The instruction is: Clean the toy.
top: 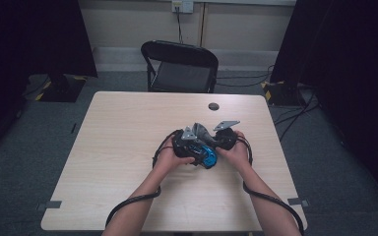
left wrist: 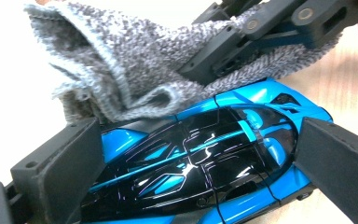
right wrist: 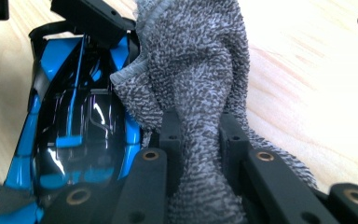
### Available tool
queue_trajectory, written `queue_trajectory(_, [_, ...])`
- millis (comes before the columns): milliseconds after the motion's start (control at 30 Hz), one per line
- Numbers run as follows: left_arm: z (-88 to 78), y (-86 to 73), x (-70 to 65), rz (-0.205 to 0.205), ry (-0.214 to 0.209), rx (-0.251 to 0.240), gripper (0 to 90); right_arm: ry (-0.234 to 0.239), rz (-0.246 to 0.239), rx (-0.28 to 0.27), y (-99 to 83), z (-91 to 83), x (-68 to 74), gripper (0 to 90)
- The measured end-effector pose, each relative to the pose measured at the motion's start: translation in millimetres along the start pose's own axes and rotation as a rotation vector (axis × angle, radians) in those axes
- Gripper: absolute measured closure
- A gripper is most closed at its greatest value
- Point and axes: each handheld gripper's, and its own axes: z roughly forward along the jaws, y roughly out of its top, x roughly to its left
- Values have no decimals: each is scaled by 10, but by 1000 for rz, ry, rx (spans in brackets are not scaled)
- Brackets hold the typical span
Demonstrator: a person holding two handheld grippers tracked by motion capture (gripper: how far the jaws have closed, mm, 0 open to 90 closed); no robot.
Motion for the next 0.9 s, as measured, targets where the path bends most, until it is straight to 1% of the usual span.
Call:
queue_trajectory(200, [3,11,-6,-8,-4,8,8,13,-15,2,-72,-86,-36,764])
queue_trajectory(500, [4,13,-11,-7,-7,9,8,40,-14,-3,-201,-211,-80,764])
queue_trajectory(667, [4,22,-23,-1,-15,13,16,44,-19,-5,-255,-276,-86,764])
queue_trajectory(900, [11,29,-43,0,-15,14,17,46,-13,-5,-308,-342,-101,763])
